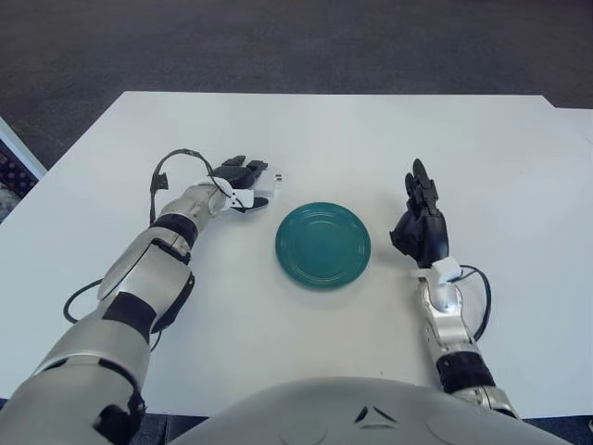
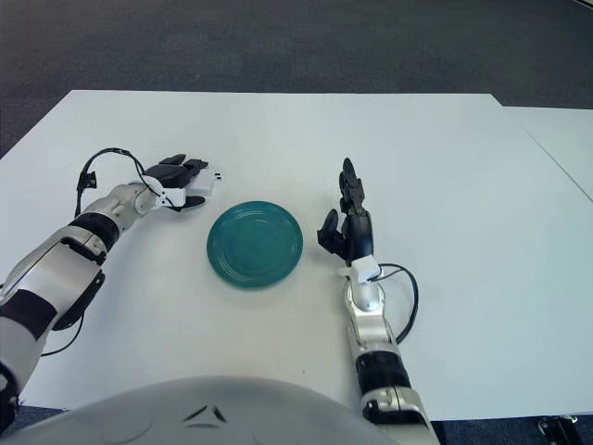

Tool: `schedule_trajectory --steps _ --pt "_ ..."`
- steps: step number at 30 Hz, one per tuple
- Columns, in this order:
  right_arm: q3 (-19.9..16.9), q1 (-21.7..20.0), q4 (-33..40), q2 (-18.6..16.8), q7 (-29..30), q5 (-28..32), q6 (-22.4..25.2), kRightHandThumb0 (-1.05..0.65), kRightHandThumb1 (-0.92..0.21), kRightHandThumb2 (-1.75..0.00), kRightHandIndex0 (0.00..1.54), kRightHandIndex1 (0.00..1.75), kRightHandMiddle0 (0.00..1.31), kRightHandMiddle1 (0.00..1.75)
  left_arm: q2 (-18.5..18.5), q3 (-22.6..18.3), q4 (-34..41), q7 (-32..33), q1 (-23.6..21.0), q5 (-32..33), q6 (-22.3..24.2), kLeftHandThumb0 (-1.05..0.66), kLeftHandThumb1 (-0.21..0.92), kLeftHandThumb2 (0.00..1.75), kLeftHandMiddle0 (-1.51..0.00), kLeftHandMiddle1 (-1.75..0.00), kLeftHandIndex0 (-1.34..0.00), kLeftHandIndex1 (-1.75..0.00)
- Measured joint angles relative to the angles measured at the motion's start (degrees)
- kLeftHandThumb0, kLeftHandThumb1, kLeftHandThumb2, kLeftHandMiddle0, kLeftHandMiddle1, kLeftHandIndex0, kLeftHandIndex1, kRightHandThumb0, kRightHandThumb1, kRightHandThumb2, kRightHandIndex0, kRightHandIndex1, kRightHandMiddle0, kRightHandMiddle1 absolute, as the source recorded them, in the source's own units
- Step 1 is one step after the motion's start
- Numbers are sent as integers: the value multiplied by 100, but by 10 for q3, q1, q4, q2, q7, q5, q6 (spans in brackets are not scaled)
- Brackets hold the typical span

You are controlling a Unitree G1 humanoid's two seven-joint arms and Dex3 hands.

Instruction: Put the charger into the plate.

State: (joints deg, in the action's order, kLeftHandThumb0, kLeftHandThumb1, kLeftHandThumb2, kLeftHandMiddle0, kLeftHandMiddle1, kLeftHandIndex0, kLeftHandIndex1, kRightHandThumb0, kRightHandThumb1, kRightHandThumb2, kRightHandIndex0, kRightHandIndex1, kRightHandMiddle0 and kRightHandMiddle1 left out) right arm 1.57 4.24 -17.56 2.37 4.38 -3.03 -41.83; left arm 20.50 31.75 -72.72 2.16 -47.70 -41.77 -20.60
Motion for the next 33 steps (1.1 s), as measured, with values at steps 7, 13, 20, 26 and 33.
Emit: schedule_trajectory --steps 7,13,20,26,33 --pt "-5 64 58 6 -21 20 23 -97 -92 -96 0 0 0 0 -8 2 -10 8 0 6 12 -101 92 74 -19 -37 -1 -68" --pt "-16 112 93 8 -38 42 58 -97 -92 -96 0 0 0 0 -15 4 -17 21 1 7 24 -103 92 64 -2 -121 -5 -115" --pt "-26 133 110 8 -48 47 85 -96 -92 -96 0 0 0 0 -21 12 -21 55 -3 4 38 -74 92 32 -36 -169 -29 -169" --pt "-32 142 116 8 -49 45 94 -97 -92 -97 0 0 0 0 -27 37 -26 93 -10 -18 60 -44 62 89 -59 -174 -39 -174" --pt "-39 145 117 8 -49 43 95 -97 -92 -98 0 0 1 0 -35 51 -28 123 -11 -25 76 -41 55 101 -75 -175 -43 -175"
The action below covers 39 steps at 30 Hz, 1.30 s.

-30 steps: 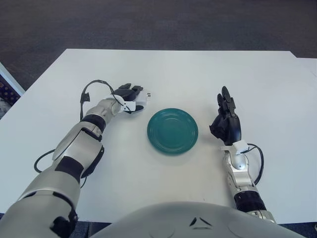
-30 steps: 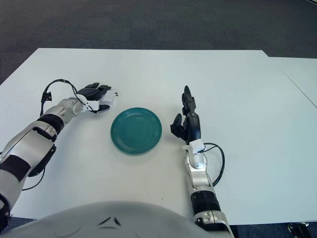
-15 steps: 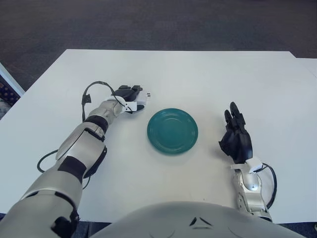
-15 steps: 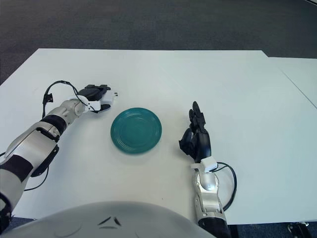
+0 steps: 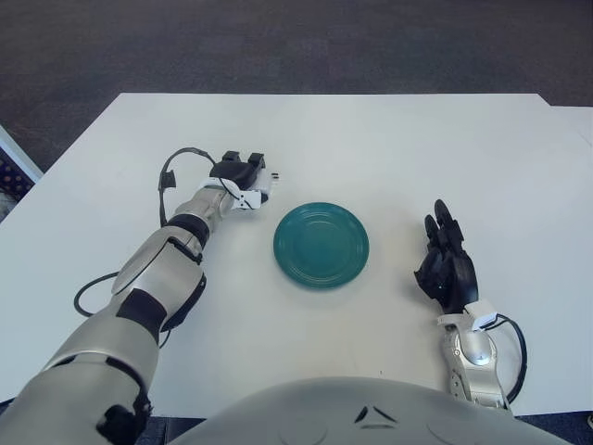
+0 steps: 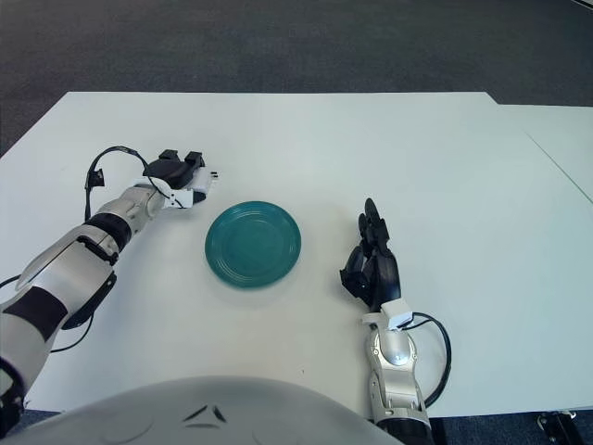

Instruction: Put the charger into the plate.

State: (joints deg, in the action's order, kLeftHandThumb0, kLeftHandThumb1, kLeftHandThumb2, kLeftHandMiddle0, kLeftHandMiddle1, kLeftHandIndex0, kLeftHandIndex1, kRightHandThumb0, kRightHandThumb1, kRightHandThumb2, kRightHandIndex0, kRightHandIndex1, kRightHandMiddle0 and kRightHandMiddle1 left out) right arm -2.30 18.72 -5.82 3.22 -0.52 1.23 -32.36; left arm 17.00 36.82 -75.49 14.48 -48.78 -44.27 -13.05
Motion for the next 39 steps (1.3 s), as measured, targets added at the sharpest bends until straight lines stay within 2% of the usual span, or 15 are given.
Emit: schedule_trajectory --steps 9,21,31,35,39 --pt "-12 -4 -3 6 2 -6 0 -96 -92 -99 1 1 2 1 -6 0 1 21 -1 0 1 -41 51 106 -95 -175 -46 -175" --pt "-26 -28 -19 6 6 -6 3 -95 -92 -97 5 1 4 3 -8 -20 -1 18 0 16 -14 -41 52 105 -100 -175 -45 -175" --pt "-27 -50 -37 6 7 -5 4 -96 -92 -95 5 1 4 4 7 -43 14 -9 1 41 -71 -40 55 102 -96 -175 -43 -175" --pt "-28 -59 -46 6 7 -5 4 -96 -92 -95 5 1 4 4 30 -66 60 -24 3 62 -109 -40 56 101 -95 -175 -42 -175" --pt "-27 -69 -54 4 10 -7 3 -96 -92 -96 6 1 5 5 52 -89 104 -25 -3 78 -126 -40 55 101 -96 -175 -43 -175"
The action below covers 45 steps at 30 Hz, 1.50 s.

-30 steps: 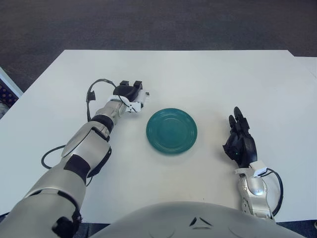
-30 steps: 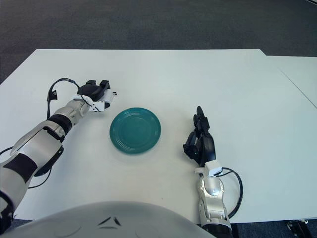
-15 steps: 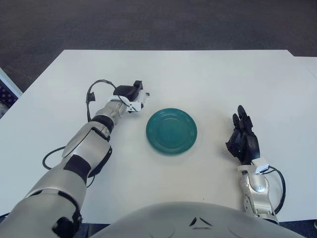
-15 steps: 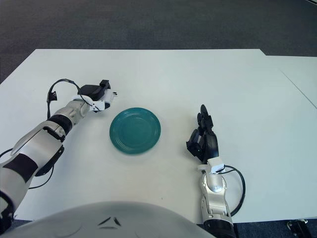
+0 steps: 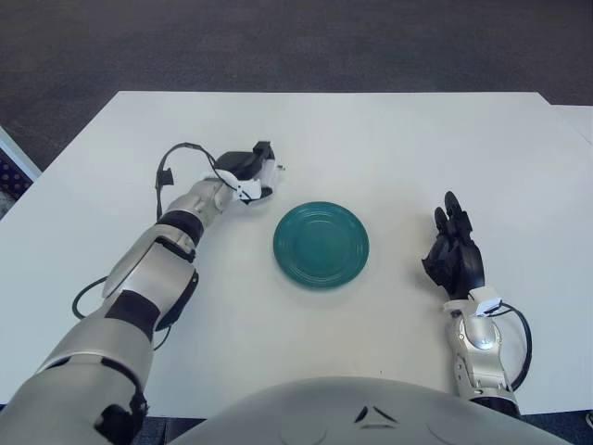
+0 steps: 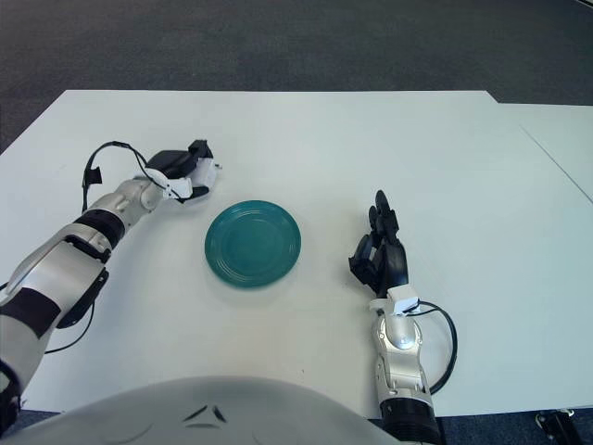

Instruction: Put the charger into the plate.

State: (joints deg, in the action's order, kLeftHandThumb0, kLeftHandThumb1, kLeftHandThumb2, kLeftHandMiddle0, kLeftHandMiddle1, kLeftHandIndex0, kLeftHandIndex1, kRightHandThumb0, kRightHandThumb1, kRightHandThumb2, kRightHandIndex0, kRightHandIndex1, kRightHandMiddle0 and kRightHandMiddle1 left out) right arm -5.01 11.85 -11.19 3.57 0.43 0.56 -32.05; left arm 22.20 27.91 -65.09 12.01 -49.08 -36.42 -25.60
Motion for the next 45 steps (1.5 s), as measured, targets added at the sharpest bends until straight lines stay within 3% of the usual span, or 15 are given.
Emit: schedule_trajectory --steps 9,18,27,45 --pt "1 -16 -13 -1 9 -10 -9 -96 -92 -97 6 0 5 6 53 -33 176 -52 6 5 7 -40 53 105 -101 -175 -44 -175" --pt "5 -44 -44 -4 15 -17 -20 -96 -92 -95 5 0 3 6 79 -42 373 -124 77 1 8 -42 47 112 -103 -175 -48 -175" --pt "12 -65 -60 -8 41 -41 -41 -96 -92 -96 5 0 3 7 69 -25 466 -192 134 -22 24 -44 40 121 -104 -175 -54 -175" --pt "18 -69 -63 -13 49 -42 -48 -95 -92 -94 5 0 1 10 55 15 542 -240 172 -70 -4 -47 29 135 -97 -175 -63 -175"
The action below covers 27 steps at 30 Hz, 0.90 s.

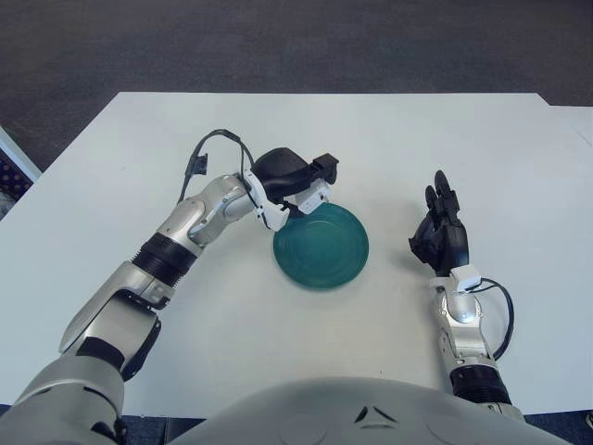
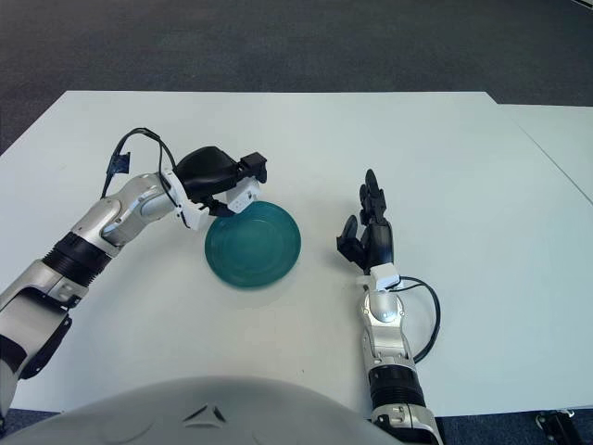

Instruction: Put the charger into the plate.

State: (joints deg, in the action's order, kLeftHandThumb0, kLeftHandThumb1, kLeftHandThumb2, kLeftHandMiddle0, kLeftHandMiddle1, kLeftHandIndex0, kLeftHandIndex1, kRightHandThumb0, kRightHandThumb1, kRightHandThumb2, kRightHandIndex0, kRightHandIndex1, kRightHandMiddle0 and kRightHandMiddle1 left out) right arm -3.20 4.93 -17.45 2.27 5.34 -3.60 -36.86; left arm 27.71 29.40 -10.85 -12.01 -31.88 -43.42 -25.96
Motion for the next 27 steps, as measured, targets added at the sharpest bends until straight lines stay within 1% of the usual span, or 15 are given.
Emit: schedule_trajectory --steps 9,15,24,27 --pt "2 -3 -3 -1 12 -1 0 -95 -92 -94 5 0 0 12 -14 31 -1 -40 18 -8 -3 -48 27 136 -99 -175 -64 -175" --pt "5 -5 -4 -1 14 -4 0 -97 -92 -95 4 0 0 13 -27 43 -16 -75 19 -5 -4 -48 26 138 -99 -175 -65 -175" --pt "8 -6 -4 -1 10 -2 1 -99 -92 -95 3 0 0 11 -32 48 -36 -102 18 -1 -13 -49 25 139 -97 -175 -65 -175" --pt "9 -7 -5 -1 6 0 1 -98 -92 -95 3 0 0 10 -35 48 -41 -106 16 0 -13 -50 23 141 -97 -175 -67 -175"
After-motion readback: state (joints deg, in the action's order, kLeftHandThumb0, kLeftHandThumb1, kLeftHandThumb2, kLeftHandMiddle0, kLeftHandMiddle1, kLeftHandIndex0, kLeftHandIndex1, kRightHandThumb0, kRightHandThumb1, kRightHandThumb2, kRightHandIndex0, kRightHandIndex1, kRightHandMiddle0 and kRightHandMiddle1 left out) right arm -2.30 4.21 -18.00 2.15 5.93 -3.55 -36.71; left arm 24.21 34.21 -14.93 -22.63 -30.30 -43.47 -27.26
